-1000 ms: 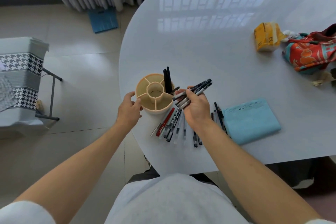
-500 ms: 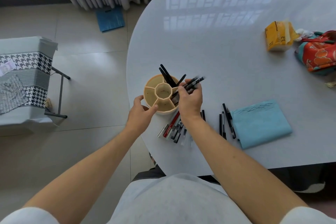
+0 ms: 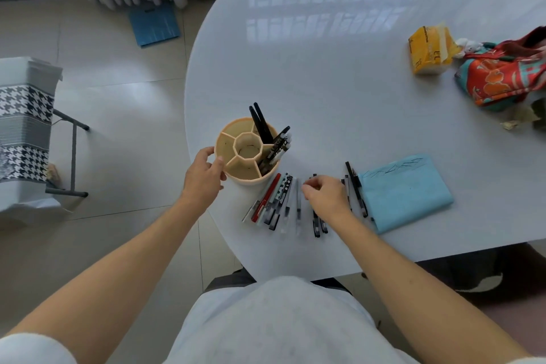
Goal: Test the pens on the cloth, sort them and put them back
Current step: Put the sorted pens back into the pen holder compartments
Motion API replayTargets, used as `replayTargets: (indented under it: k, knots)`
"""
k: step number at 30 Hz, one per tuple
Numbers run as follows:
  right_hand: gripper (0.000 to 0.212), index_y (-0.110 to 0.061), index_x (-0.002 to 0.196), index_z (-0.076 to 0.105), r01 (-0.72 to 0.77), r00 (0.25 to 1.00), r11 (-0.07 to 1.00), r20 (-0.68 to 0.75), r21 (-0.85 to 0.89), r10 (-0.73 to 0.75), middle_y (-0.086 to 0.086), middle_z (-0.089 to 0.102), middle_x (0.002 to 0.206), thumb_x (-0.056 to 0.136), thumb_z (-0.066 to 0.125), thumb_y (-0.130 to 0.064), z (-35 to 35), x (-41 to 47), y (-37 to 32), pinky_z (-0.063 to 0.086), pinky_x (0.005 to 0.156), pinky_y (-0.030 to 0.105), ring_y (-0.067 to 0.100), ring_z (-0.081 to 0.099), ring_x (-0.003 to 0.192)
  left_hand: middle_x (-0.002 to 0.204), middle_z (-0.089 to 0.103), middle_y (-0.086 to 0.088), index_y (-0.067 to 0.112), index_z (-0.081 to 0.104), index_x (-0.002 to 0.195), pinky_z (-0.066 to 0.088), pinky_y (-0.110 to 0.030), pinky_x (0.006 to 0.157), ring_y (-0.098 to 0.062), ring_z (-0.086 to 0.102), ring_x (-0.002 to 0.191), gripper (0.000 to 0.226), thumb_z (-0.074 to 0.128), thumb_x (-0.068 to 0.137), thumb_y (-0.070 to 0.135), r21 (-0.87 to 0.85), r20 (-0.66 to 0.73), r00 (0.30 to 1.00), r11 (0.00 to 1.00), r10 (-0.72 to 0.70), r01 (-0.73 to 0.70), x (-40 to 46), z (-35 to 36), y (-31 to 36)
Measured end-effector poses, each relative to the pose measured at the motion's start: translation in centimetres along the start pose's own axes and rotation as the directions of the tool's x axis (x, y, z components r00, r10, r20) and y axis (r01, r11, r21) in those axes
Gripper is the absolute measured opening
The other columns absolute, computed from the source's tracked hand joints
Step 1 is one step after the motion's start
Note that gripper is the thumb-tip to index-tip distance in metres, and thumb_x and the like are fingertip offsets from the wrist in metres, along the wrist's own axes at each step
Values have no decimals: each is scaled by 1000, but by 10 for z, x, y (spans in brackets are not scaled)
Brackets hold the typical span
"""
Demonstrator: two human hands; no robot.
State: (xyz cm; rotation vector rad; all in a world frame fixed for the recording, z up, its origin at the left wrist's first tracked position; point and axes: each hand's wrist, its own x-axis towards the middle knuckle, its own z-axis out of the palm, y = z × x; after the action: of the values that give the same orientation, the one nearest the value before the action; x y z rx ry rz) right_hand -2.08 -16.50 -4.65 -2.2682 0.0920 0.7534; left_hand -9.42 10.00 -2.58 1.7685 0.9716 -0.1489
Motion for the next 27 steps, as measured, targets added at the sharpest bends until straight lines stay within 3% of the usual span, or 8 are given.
replayTargets:
  k: [7,10,13,18,24,27]
  knots:
    - [31,-15,87,74,86,996,930,30,-358,-80,1,73,84,92,68,-44,45,-4,-10,57,66,33,21,68,78,89,68,-7,25,44,139,58,-35,68,-20,65,83,37,44,105,37,-14,25,1000,1000,-9,9,0,1,-4]
    - [35,-17,94,68,73,996,862,-9,-502,-90,2,67,87,94,65,-51,54,-3,-15,46,60,30,21,60,74,89,68,-8,25,43,140,58,-36,69,-20,65,82,37,44,105,37,-12,35,999,1000,-15,15,0,0,-4]
    - [33,-18,98,67,1,999,867,-31,-498,-19,2,69,92,91,67,-50,55,1,-19,44,56,27,20,59,73,88,68,-8,25,44,138,56,-34,66,-19,63,79,36,44,104,37,-11,40,999,1000,-15,15,0,0,-5]
    - [38,-19,90,69,-97,995,904,-36,-416,90,-1,69,84,89,65,-57,52,5,-20,58,61,31,20,66,74,88,68,-8,24,44,138,54,-32,65,-18,63,78,36,43,104,37,-4,42,999,1000,-12,12,-2,1,-4]
    - [45,-22,71,55,-122,992,863,-26,-491,125,0,65,77,81,67,-64,55,14,-36,51,54,27,20,65,68,88,68,-8,24,43,138,54,-32,65,-19,63,79,36,44,105,36,3,44,999,1000,-8,8,-3,1,-3]
    - [43,-20,75,62,-138,986,847,9,-513,166,1,68,74,81,66,-63,53,19,-40,53,53,26,20,66,63,89,68,-8,23,43,139,54,-32,66,-19,63,79,37,45,104,37,10,56,998,1000,-12,11,-4,0,-3]
